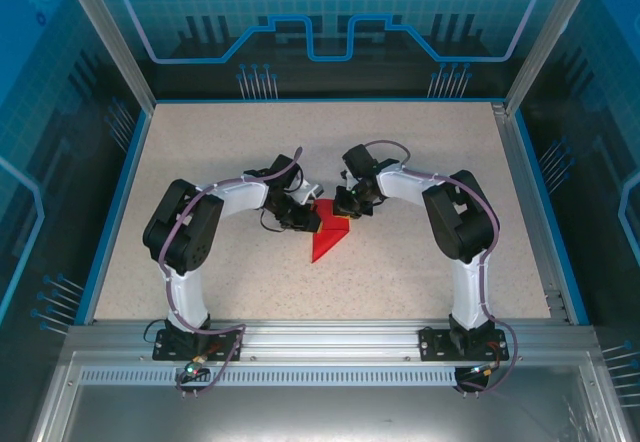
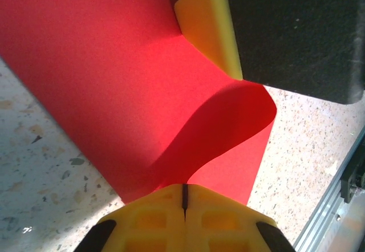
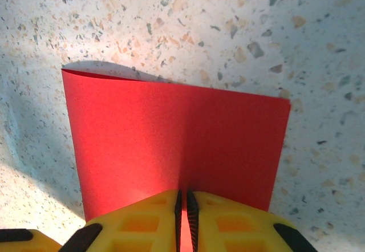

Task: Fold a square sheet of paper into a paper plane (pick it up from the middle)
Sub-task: Third fold the triangle at the center of the table.

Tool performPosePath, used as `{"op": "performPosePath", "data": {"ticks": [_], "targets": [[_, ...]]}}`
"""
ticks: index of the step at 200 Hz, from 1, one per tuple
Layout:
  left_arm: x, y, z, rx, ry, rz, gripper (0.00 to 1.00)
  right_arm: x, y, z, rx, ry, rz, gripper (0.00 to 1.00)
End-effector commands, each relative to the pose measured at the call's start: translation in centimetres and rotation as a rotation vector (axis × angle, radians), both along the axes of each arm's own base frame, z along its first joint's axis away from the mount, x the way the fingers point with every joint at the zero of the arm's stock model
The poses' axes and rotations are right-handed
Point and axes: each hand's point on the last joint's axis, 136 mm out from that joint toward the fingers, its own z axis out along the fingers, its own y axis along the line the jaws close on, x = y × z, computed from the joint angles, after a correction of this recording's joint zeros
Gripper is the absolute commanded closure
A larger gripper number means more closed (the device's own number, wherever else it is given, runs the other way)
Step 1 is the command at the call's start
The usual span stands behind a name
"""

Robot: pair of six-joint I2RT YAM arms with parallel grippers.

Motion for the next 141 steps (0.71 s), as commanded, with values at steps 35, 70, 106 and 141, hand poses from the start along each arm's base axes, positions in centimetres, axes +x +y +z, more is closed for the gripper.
{"op": "performPosePath", "data": {"ticks": [35,70,106,141], "targets": [[-0.58,0.76,-1.08,0.02,0.037,0.018,1.0,-1.57,-1.39,-2.83,-0.093,0.075,0.003,0.84],[-0.88,1.12,-1.24,0.038,0.051,0.029,1.0,-1.69,-1.51,-3.02,-0.099,0.081,0.003,0.84],[-0.84,1.08,-1.21,0.034,0.043,0.038,1.0,-1.73,-1.4,-2.97,-0.094,0.08,0.005,0.84],[-0.25,0.86,-1.22,0.027,0.026,0.035,1.0,-1.7,-1.23,-2.93,-0.088,0.08,0.004,0.84]]}}
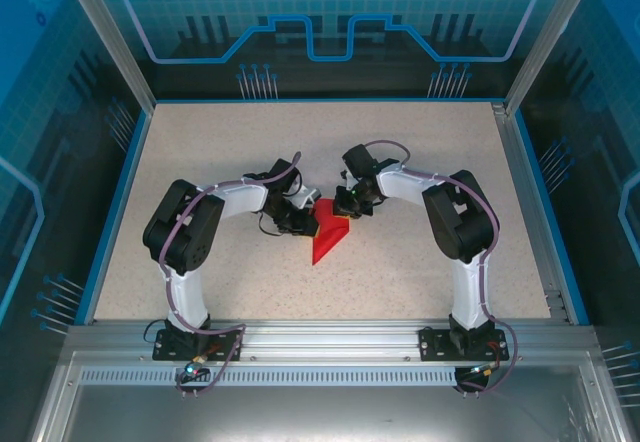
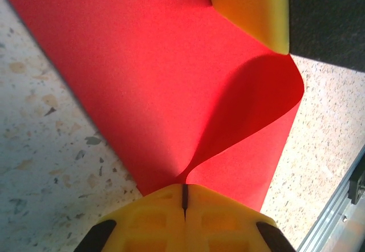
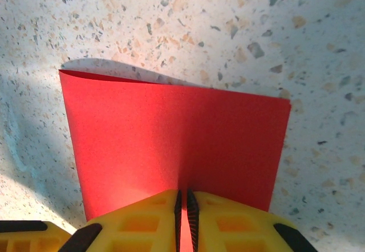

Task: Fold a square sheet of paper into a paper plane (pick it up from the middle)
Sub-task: Third fold the triangle at the center of the table.

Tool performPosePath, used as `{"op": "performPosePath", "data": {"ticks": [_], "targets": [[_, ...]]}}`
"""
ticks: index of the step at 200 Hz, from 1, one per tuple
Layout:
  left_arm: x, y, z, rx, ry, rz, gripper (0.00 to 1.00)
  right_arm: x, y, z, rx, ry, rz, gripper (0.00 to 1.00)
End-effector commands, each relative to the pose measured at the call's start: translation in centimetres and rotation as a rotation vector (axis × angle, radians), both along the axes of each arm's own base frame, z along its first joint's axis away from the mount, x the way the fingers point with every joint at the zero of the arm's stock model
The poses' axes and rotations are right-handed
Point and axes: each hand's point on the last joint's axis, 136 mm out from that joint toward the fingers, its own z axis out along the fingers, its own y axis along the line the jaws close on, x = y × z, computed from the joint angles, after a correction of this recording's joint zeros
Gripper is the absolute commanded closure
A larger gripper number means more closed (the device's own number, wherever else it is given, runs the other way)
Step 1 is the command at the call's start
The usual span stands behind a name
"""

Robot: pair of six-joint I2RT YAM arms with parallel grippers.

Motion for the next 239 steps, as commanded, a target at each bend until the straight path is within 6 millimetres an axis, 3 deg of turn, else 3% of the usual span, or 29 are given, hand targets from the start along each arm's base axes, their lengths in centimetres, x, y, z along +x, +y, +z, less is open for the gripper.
{"op": "performPosePath", "data": {"ticks": [1,189,239], "targets": [[0.5,0.3,-0.2,0.002,-0.006,0.014,1.0,-1.7,-1.2,-2.9,-0.088,0.079,0.004,0.84],[1.1,0.5,-0.2,0.018,-0.052,0.015,0.98,-2.2,-1.3,-3.5,-0.09,0.095,0.001,0.84],[0.5,1.2,-0.4,0.047,-0.046,0.031,0.99,-2.2,-1.4,-3.6,-0.092,0.097,-0.002,0.84]]}}
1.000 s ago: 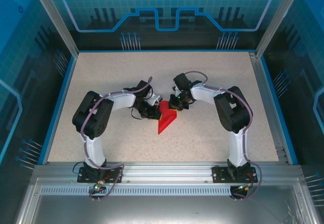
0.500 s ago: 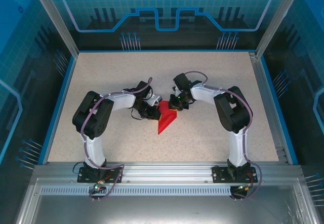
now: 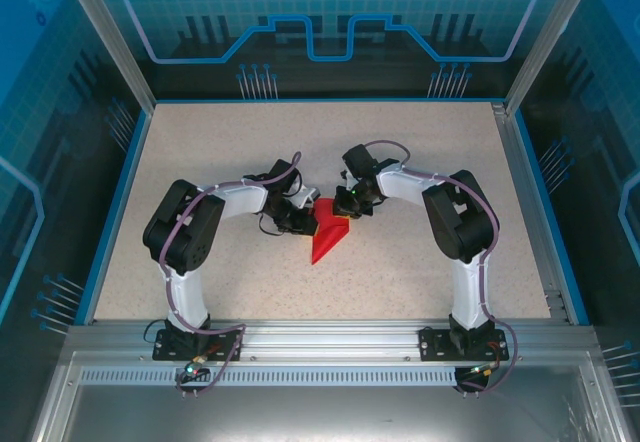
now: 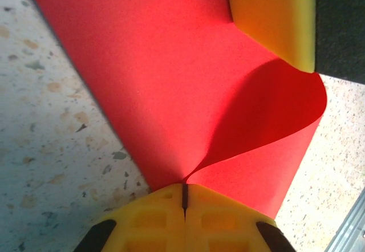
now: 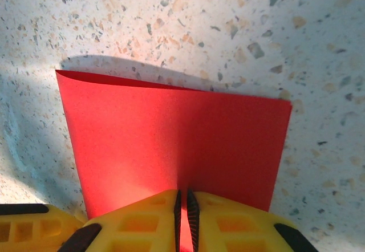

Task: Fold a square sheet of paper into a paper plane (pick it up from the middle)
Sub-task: Third fold the triangle at the center of the table.

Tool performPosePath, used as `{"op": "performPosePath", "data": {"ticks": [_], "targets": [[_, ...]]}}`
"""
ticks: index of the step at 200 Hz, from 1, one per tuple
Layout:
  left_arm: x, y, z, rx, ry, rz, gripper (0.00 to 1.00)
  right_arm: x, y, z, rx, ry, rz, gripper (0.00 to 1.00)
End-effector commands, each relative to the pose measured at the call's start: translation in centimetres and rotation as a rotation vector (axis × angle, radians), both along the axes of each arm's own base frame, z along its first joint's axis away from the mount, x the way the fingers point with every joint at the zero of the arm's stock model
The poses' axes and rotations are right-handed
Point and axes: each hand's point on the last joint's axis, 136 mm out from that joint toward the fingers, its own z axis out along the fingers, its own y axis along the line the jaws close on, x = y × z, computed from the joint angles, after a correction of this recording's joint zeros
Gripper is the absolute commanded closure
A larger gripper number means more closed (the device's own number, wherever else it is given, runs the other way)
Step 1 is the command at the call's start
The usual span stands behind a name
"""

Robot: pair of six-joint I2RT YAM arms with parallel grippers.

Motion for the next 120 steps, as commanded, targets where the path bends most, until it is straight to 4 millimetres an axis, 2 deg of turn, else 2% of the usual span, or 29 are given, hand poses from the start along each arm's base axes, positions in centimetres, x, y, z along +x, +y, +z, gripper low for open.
{"op": "performPosePath", "data": {"ticks": [1,61,120], "targets": [[-0.24,0.77,0.31,0.016,-0.002,0.018,0.99,-2.24,-1.42,-3.56,-0.092,0.096,-0.001,0.84],[-0.04,0.3,0.02,-0.002,0.014,0.007,0.99,-2.34,-1.45,-3.62,-0.091,0.098,-0.002,0.84],[-0.64,0.85,-0.31,0.017,0.024,0.03,0.99,-2.36,-1.36,-3.68,-0.091,0.099,-0.005,0.84]]}}
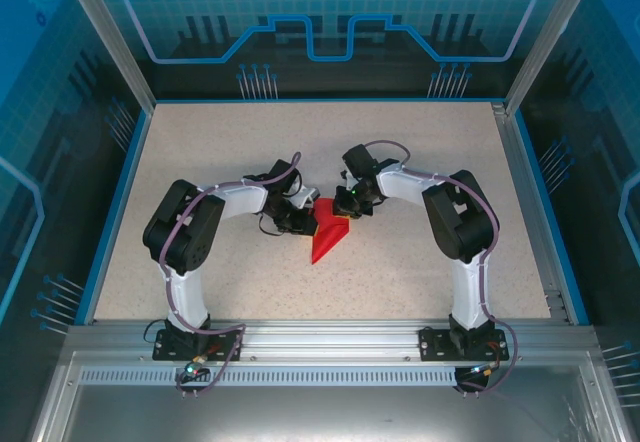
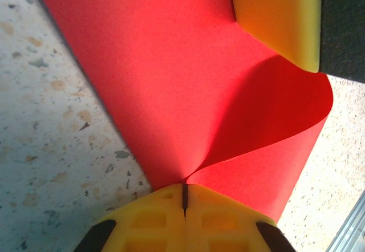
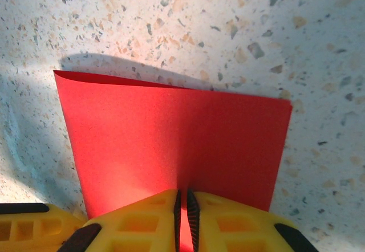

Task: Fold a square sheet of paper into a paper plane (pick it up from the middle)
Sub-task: Third fold the triangle at the center of the table.

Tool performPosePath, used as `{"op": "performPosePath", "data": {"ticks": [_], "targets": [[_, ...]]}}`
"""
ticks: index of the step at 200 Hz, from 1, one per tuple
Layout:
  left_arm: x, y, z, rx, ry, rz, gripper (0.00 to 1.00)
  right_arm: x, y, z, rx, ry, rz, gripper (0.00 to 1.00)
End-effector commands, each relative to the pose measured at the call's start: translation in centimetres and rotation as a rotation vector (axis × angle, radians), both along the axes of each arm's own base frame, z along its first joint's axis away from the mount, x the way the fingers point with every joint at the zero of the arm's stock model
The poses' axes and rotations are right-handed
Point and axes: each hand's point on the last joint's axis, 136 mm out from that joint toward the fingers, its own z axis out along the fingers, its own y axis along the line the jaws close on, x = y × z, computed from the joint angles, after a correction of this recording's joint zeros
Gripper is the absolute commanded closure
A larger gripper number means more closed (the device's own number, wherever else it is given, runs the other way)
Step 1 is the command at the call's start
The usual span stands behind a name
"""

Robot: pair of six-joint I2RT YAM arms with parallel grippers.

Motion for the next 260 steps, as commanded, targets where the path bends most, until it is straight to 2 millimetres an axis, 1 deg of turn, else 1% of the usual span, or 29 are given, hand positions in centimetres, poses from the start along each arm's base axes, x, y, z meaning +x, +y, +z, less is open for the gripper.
{"op": "performPosePath", "data": {"ticks": [1,73,105,148,198,229,247,260], "targets": [[-0.6,0.8,-0.2,0.015,0.02,0.026,0.99,-2.4,-1.4,-3.7,-0.092,0.1,-0.005,0.84],[-0.7,0.9,-0.7,0.018,0.033,0.033,0.99,-2.1,-1.0,-3.3,-0.079,0.093,-0.006,0.84],[-0.6,0.8,-0.5,0.004,0.02,0.048,1.0,-2.1,-1.0,-3.4,-0.078,0.096,-0.009,0.84],[0.2,0.5,0.3,-0.013,-0.013,0.057,1.0,-2.3,-1.1,-3.6,-0.081,0.1,-0.01,0.84],[0.1,0.6,-0.1,-0.012,-0.017,0.058,1.0,-2.4,-1.0,-3.8,-0.078,0.106,-0.01,0.84],[0.2,0.6,0.5,-0.021,-0.037,0.065,1.0,-2.4,-1.1,-3.8,-0.08,0.105,-0.011,0.84],[0.1,0.6,0.3,-0.013,-0.031,0.058,1.0,-2.4,-1.0,-3.6,-0.076,0.102,-0.012,0.83],[0.1,0.7,0.1,-0.006,-0.029,0.057,1.0,-2.0,-0.9,-3.1,-0.064,0.089,-0.015,0.82]]}}
